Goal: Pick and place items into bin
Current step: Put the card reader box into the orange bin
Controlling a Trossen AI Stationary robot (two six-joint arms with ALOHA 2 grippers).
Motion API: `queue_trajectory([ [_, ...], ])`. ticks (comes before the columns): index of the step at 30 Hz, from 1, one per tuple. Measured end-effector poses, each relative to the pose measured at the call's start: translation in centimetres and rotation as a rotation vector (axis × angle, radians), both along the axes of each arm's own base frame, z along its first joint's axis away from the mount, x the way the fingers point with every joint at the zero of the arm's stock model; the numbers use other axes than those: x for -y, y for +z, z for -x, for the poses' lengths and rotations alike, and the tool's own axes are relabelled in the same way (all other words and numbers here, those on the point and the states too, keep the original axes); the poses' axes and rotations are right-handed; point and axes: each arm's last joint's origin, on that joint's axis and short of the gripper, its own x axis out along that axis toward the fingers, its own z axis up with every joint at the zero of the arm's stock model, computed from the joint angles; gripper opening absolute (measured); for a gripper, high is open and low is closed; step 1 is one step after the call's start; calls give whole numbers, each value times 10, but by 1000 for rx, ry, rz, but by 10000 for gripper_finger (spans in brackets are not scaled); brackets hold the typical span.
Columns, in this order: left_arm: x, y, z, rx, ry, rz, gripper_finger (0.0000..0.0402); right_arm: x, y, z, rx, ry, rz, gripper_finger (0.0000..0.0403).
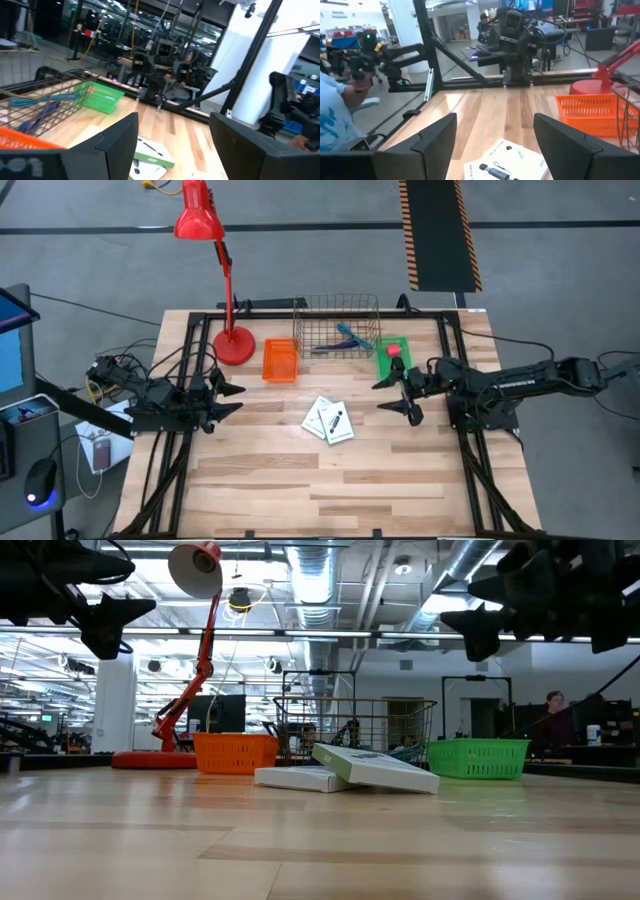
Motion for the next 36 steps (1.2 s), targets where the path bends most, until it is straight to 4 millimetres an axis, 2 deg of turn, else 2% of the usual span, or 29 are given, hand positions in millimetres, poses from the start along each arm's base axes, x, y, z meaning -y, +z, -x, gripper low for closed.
queue_trajectory([
  [10,5,2,-8,1,-29,-43,233,1,-11,3,-123,25,-55,260],
  [22,19,7,-37,-122,-50,-164,233,-8,-26,-2,-240,73,-72,260],
  [31,31,23,-64,-205,-46,-248,233,-19,-36,-19,-214,-50,-127,260],
  [36,35,29,-73,-220,-46,-256,233,-20,-37,-29,-138,-110,-113,260],
])
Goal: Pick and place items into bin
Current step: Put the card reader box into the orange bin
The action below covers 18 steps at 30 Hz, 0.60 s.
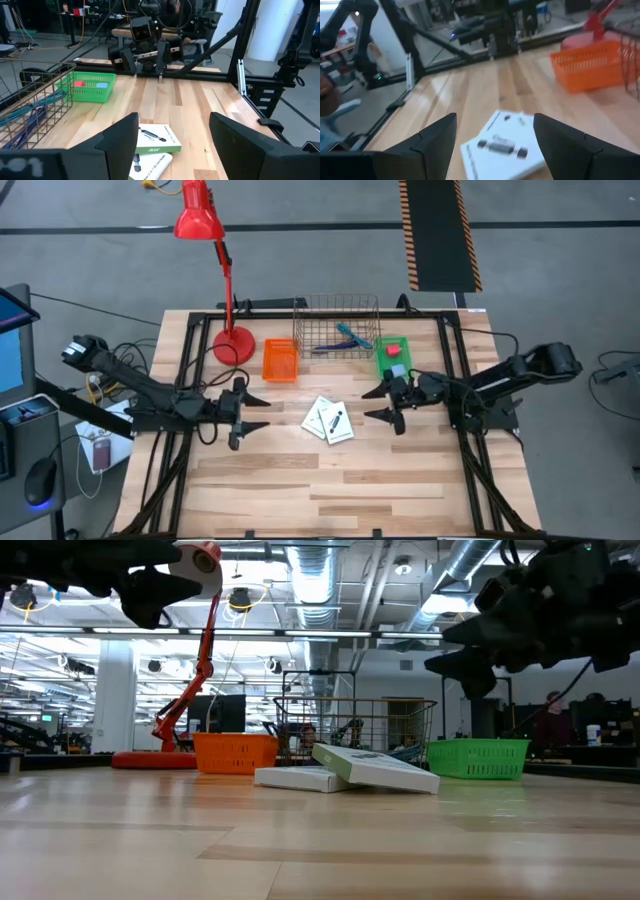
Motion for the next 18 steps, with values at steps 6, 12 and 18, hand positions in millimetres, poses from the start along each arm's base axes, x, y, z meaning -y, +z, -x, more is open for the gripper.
queue_trajectory([
  [6,1,-2,-2,-18,0,-8,233,0,5,-22,18,-5,-12,260],
  [12,1,-2,-2,-19,-6,-26,233,-7,-6,-43,-107,19,3,238],
  [18,1,-2,-2,-19,-7,-46,233,-18,-22,-48,-203,70,28,119],
])
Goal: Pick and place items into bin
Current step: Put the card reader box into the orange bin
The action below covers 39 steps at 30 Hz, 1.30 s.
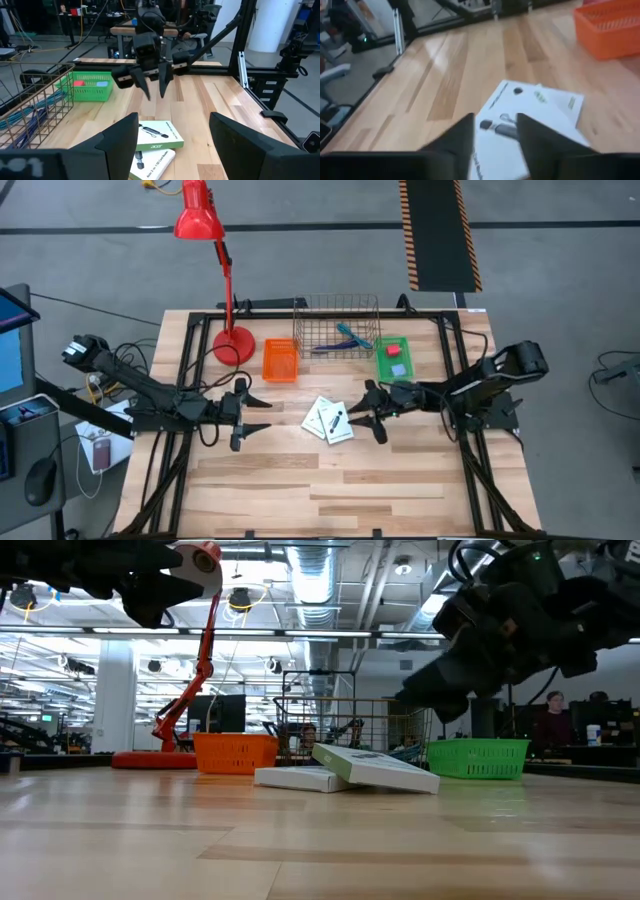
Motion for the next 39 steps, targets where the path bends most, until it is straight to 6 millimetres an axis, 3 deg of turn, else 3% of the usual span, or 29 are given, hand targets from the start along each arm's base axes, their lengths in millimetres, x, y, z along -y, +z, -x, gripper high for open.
queue_trajectory([
  [3,0,0,0,0,1,9,233,-4,-1,1,-20,17,1,37],
  [5,0,0,0,0,0,9,233,-5,-1,3,-39,24,3,11],
  [14,-2,-1,-1,-9,-40,13,233,0,-13,14,-255,-113,4,3],
  [21,-5,8,-9,-92,-61,4,233,1,-17,16,-292,-144,7,2],
  [28,-2,16,-33,-299,-39,-88,233,1,-20,18,-330,-166,-25,1],
  [39,-6,5,-79,-531,-94,-117,233,1,-22,19,-360,-202,-87,1],
])
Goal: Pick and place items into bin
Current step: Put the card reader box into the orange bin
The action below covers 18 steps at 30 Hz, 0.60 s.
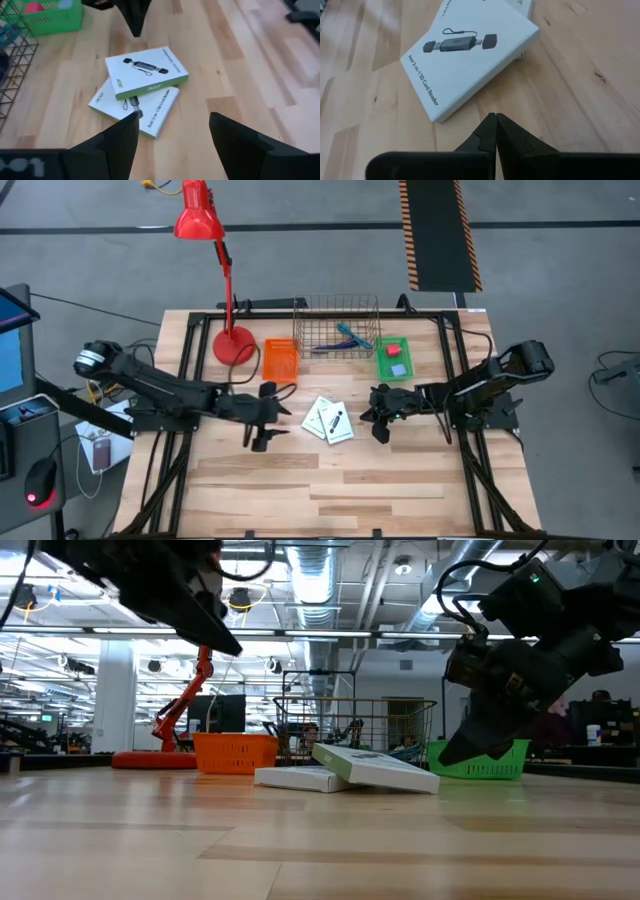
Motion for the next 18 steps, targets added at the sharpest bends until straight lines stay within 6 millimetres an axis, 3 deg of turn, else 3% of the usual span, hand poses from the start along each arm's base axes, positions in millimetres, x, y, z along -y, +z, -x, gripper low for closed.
queue_trajectory([
  [18,0,-26,-44,-131,-51,-74,233,0,0,0,-7,-64,-74,0],
])
